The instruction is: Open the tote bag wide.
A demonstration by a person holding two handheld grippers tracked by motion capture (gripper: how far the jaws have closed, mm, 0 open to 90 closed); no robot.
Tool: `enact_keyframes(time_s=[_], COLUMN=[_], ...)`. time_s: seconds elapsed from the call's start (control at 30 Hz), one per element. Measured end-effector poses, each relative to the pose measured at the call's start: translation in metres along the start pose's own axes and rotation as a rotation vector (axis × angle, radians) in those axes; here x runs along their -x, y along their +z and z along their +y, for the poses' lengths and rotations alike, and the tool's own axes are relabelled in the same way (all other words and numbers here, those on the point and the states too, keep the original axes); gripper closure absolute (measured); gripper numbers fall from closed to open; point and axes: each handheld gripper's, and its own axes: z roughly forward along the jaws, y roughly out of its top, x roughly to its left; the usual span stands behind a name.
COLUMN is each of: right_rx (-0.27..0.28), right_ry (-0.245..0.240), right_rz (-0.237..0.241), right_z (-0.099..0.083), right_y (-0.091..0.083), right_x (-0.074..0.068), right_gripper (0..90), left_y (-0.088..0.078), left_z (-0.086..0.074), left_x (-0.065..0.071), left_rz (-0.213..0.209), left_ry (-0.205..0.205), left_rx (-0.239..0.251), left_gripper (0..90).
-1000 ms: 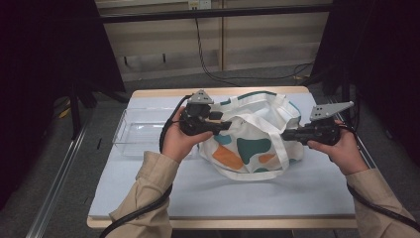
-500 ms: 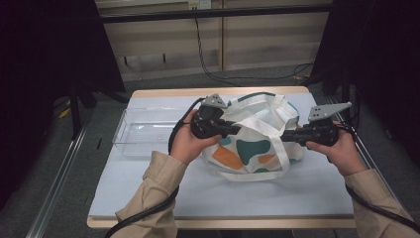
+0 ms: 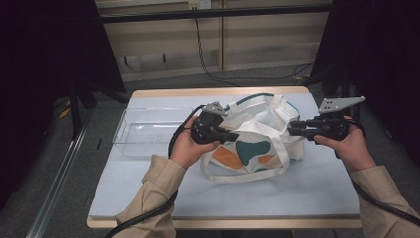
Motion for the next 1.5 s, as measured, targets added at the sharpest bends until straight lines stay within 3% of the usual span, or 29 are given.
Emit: enact_keyframes(time_s=[0.37,0.5,0.77,1.2,1.5], right_rx=[0.030,0.061,0.066,0.036,0.029], right_ry=[0.024,0.042,0.062,0.123,0.130], right_rz=[-0.044,-0.075,-0.122,-0.197,-0.191], right_z=[0.009,0.016,0.028,0.024,0.027], right_y=[-0.013,-0.019,-0.014,0.007,0.019], right_x=[0.010,0.013,0.018,0.037,0.041], right_gripper=[67.1,60.6,46.1,47.5,52.2], left_y=[0.003,0.004,0.002,-0.004,-0.006], left_z=[-0.005,-0.006,-0.008,-0.014,-0.017], left_x=[0.000,0.003,0.006,0.008,0.007], left_rz=[-0.013,-0.011,-0.008,-0.012,-0.018], left_ry=[0.022,0.034,0.054,0.067,0.067], left_rx=[-0.028,-0.030,-0.032,-0.032,-0.031], left_gripper=[87.7,87.7,87.6,87.6,87.6])
